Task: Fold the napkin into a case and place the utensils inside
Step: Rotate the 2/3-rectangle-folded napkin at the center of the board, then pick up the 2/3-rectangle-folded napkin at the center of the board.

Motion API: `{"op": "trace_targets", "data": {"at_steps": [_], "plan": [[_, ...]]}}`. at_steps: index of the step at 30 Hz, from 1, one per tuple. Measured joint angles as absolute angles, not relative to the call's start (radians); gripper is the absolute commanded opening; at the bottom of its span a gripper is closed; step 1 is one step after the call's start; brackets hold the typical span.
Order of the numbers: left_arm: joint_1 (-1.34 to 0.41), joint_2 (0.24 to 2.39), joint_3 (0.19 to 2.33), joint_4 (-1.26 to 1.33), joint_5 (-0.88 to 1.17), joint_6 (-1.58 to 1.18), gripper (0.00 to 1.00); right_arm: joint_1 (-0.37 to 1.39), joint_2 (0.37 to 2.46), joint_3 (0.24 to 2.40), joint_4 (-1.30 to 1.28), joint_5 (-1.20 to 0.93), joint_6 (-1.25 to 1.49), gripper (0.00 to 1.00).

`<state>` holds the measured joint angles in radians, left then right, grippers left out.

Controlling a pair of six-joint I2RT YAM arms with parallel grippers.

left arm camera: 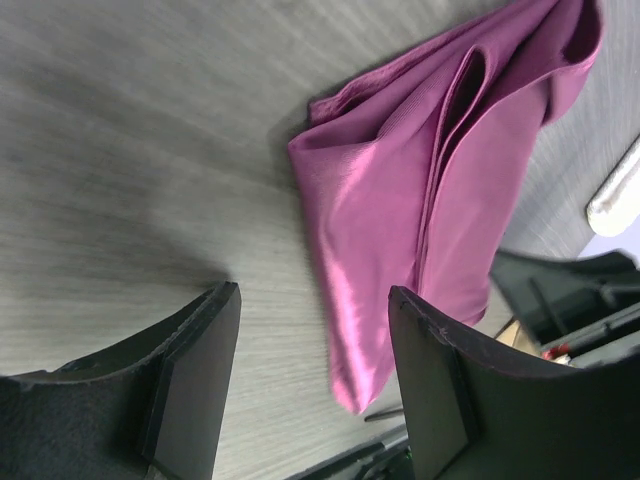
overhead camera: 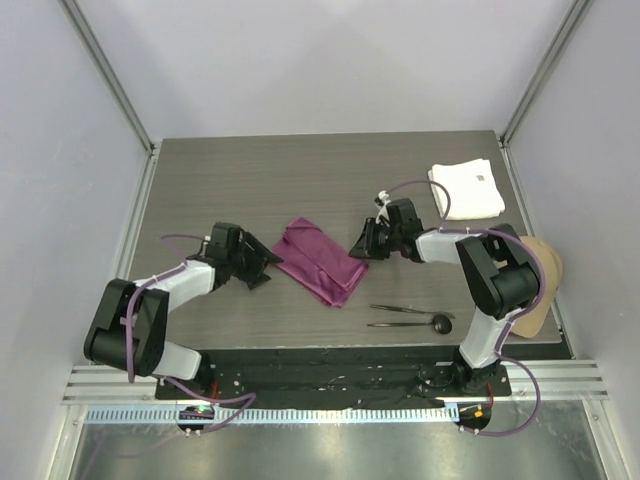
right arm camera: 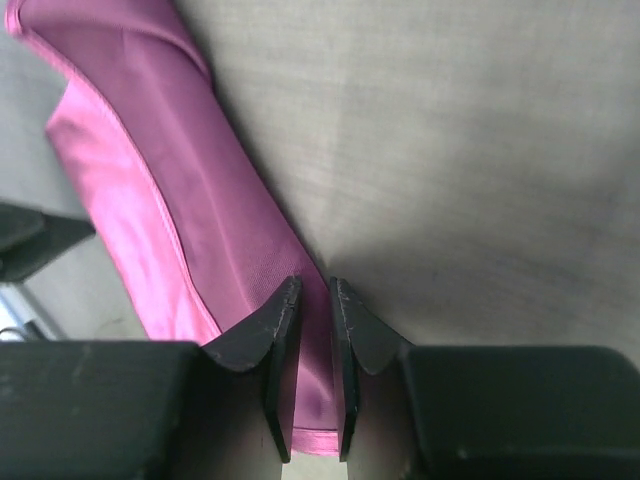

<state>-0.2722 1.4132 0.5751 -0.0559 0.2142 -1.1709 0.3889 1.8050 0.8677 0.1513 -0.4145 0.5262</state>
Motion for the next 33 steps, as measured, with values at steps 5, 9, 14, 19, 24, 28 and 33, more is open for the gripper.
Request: {"op": "trace_targets", "data": {"at_steps": [5, 9, 14, 19, 24, 28, 33], "plan": [[-0.271, 1.469, 0.617, -0.034, 0.226, -1.148, 0.61, 0.392, 1.758, 0.83, 0.105, -0.422, 0.534, 0.26], [-0.27, 1.523, 0.646, 0.01, 0.237, -1.117, 0.59, 0.395, 1.752, 0.912, -0.031, -0.38, 0.464, 0.31], [-0.27, 1.577, 0.673, 0.065, 0.265, -1.092, 0.56, 0.419, 1.738, 1.046, -0.136, -0.326, 0.398, 0.34], [-0.27, 1.613, 0.689, 0.104, 0.282, -1.074, 0.54, 0.476, 1.744, 1.147, -0.18, -0.324, 0.36, 0.34], [-0.274, 1.612, 0.695, 0.107, 0.281, -1.034, 0.61, 0.586, 1.8, 1.241, -0.204, -0.34, 0.328, 0.45], [-0.275, 1.557, 0.685, 0.056, 0.235, -0.991, 0.61, 0.669, 1.845, 1.273, -0.214, -0.351, 0.307, 0.55], [-0.276, 1.394, 0.683, -0.151, 0.08, -0.991, 0.62, 0.734, 1.886, 1.292, -0.247, -0.335, 0.265, 0.62]]}}
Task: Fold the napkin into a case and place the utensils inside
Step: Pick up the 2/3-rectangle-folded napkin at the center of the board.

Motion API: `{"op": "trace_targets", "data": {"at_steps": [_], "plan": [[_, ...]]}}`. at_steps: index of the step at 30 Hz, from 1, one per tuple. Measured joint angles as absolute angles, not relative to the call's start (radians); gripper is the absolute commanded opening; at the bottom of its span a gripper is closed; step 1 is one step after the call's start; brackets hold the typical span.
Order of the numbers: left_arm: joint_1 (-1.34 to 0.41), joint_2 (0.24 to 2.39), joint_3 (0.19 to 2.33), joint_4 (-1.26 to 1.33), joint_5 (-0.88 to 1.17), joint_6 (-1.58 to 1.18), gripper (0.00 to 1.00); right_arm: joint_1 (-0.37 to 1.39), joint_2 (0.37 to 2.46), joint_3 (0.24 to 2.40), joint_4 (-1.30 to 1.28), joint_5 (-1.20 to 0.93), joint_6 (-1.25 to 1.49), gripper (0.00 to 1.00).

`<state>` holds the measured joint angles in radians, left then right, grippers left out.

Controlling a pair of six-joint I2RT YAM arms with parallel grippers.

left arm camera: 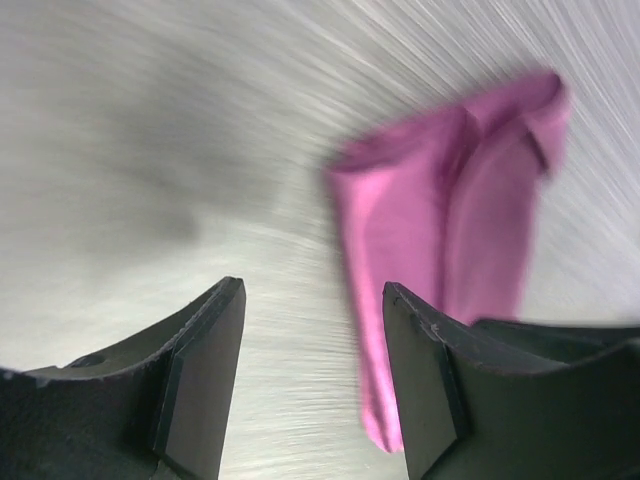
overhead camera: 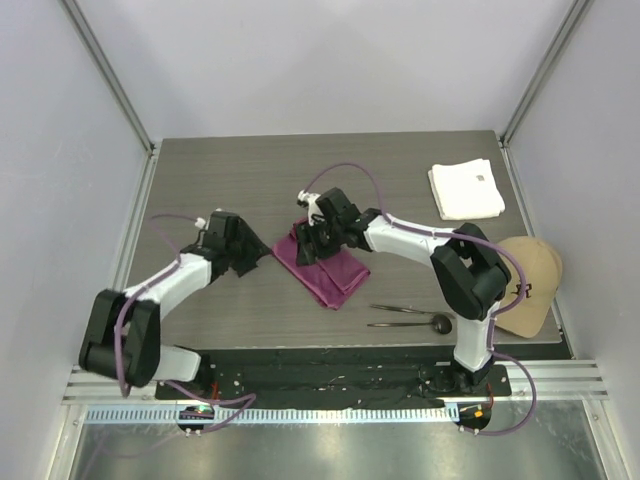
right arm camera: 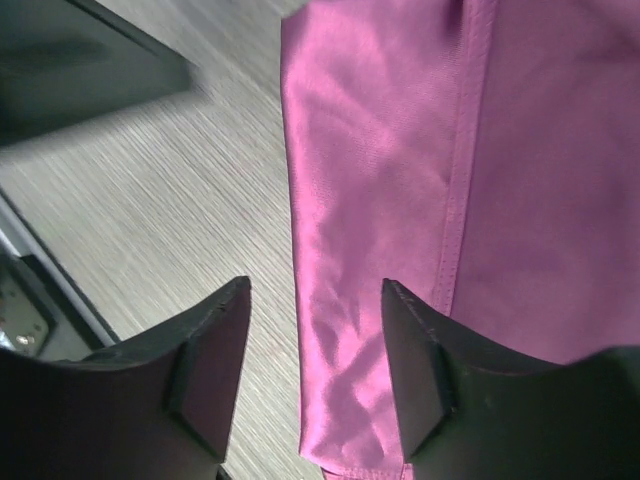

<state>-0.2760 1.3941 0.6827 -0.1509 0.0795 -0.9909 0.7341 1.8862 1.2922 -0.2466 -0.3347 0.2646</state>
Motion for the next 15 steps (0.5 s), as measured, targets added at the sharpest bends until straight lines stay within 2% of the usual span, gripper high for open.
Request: {"op": "trace_targets", "data": {"at_steps": [7, 15], "plan": [[-0.265, 1.107, 0.757, -0.544, -0.252, -1.078, 0.64, 0.84, 1.96, 1.399, -0.348, -0.196, 0.168, 0.65], [-0.258, 0.986, 0.804, -0.73, -0.362, -1.115, 0.64, 0.934, 2.039, 1.454, -0.446, -0.02, 0.09, 0.63]]}}
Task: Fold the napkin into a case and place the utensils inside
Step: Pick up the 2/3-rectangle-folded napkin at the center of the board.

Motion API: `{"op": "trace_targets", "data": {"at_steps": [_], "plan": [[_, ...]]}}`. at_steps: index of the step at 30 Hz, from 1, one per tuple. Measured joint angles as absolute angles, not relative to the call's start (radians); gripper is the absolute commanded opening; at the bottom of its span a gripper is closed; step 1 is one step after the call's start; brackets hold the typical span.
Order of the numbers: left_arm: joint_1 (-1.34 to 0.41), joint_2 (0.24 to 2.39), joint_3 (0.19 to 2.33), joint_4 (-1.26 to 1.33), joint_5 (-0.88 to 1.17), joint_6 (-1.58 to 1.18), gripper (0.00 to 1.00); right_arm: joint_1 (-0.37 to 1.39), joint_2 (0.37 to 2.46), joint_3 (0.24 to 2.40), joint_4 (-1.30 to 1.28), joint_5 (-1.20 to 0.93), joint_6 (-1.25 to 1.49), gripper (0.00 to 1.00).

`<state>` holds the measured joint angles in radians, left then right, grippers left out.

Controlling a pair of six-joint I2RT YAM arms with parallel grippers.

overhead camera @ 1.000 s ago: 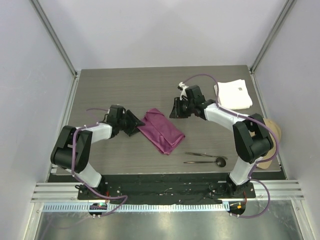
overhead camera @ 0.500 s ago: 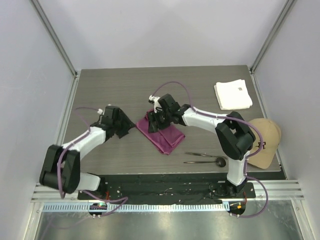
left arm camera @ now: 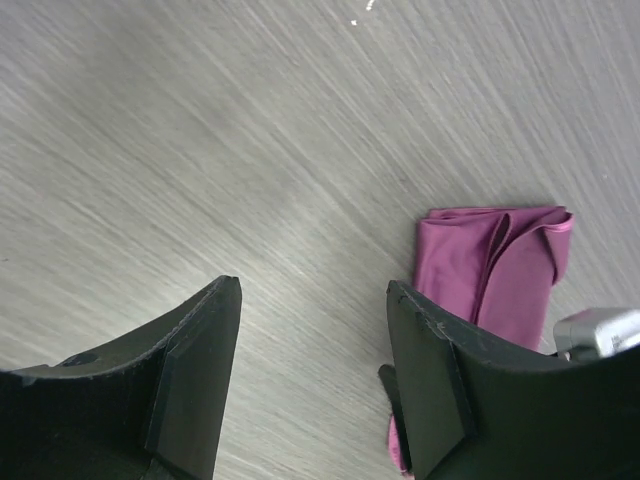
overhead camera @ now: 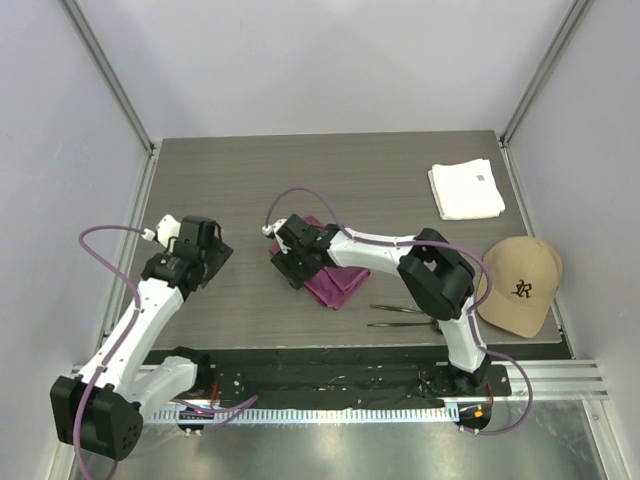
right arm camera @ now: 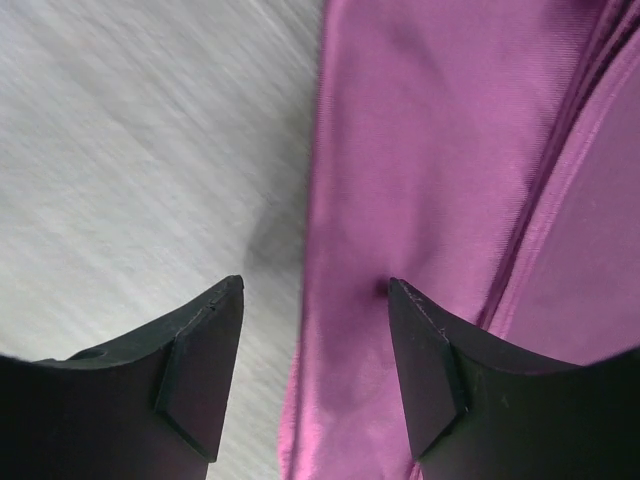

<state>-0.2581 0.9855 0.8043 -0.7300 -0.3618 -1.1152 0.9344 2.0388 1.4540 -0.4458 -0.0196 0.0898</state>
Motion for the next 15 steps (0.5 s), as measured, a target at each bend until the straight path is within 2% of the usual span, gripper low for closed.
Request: {"op": "trace_targets", "data": {"at_steps": [3, 9, 11, 13, 14, 15], "plan": [[-0.255, 0.973, 0.804, -0.754, -0.367, -1.116, 0.64, 0.939, 2.062, 1.482, -0.466, 0.025, 0.08, 0.6], [-0.253, 0.959, 0.785, -0.739, -0.345, -1.1, 0.58, 0.946, 2.087, 1.518, -0.485, 0.097, 0.073, 0.62], [-0.248, 0.966, 0.753, -0.684, -0.295, -1.081, 0.6, 0.946, 2.091, 1.537, -0.512, 0.117, 0.077, 0.63], [-0.236, 0.997, 0.719, -0.603, -0.194, -1.052, 0.66, 0.937, 2.091, 1.562, -0.536, 0.125, 0.089, 0.64], [-0.231, 1.027, 0.707, -0.559, -0.143, -1.035, 0.73, 0.932, 2.086, 1.568, -0.536, 0.113, 0.104, 0.66], [-0.228, 1.065, 0.698, -0.507, -0.084, -1.018, 0.77, 0.925, 2.075, 1.568, -0.535, 0.102, 0.116, 0.68]]}}
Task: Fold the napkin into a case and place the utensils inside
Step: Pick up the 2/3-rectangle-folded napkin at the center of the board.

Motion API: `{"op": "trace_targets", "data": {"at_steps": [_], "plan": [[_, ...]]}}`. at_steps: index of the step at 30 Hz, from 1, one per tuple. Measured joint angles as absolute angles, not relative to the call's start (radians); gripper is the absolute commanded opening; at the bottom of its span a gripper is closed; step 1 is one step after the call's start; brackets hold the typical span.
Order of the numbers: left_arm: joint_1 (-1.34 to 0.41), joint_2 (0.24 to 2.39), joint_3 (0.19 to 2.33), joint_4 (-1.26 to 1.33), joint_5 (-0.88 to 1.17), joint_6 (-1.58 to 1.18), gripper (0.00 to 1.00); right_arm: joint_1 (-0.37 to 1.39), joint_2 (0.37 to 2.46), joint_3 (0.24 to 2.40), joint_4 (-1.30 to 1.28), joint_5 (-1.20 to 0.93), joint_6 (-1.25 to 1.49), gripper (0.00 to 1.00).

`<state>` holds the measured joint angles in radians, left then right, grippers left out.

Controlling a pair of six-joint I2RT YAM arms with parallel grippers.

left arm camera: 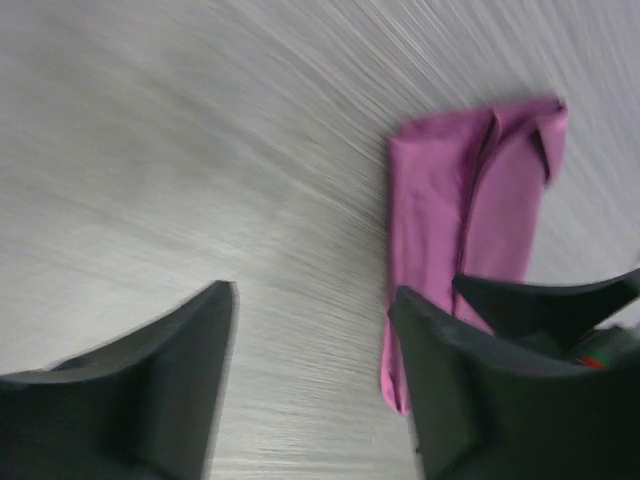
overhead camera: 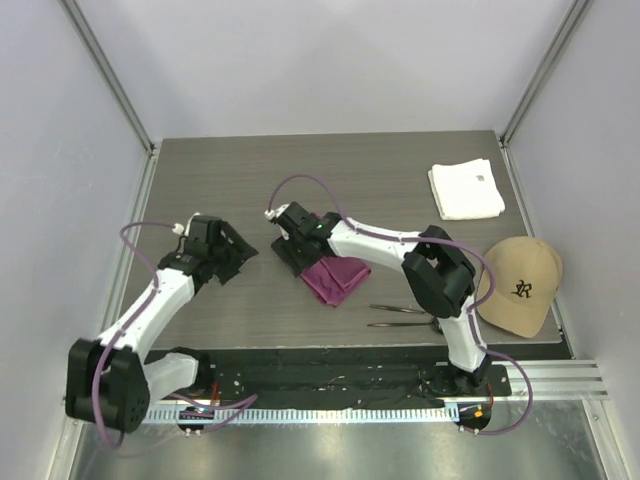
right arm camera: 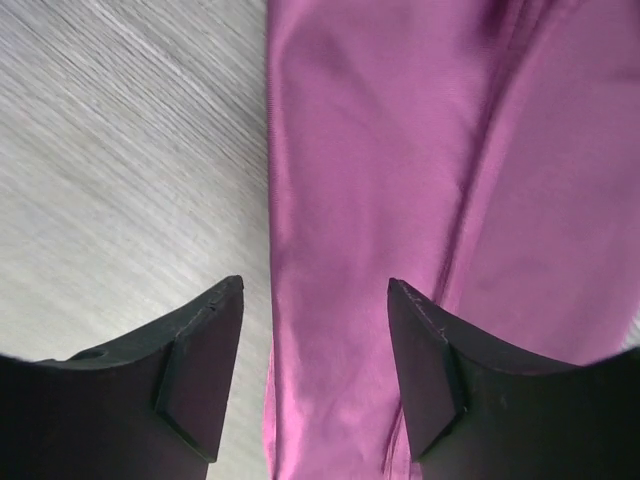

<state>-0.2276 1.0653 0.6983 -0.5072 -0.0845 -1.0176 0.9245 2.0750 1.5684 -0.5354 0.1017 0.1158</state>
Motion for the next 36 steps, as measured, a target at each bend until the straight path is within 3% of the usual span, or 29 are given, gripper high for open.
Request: {"op": "trace_targets", "data": {"at_steps": [2, 7, 12, 25, 36], "plan": [[-0.226, 1.143, 0.687, -0.414, 0.011, -1.0, 0.83, 0.902, 2.046, 1.567, -0.547, 0.078, 0.139, 0.68], [-0.231, 1.354, 0.699, -0.224, 0.159, -0.979, 0.8, 0.797, 1.943, 1.565, -0.546, 0.004, 0.18, 0.67], [-0.252, 1.481, 0.742, -0.148, 0.166, -0.975, 0.8, 0.693, 1.902, 1.559, -0.532, -0.056, 0.186, 0.68], [-0.181, 1.309, 0.831, -0.441, -0.17, -1.103, 0.75, 0.812, 2.06, 1.58, -0.417, -0.09, 0.15, 0.66], [-0.181, 1.186, 0.822, -0.552, -0.24, -1.149, 0.75, 0.876, 2.207, 1.705, -0.423, -0.036, 0.13, 0.59]]}}
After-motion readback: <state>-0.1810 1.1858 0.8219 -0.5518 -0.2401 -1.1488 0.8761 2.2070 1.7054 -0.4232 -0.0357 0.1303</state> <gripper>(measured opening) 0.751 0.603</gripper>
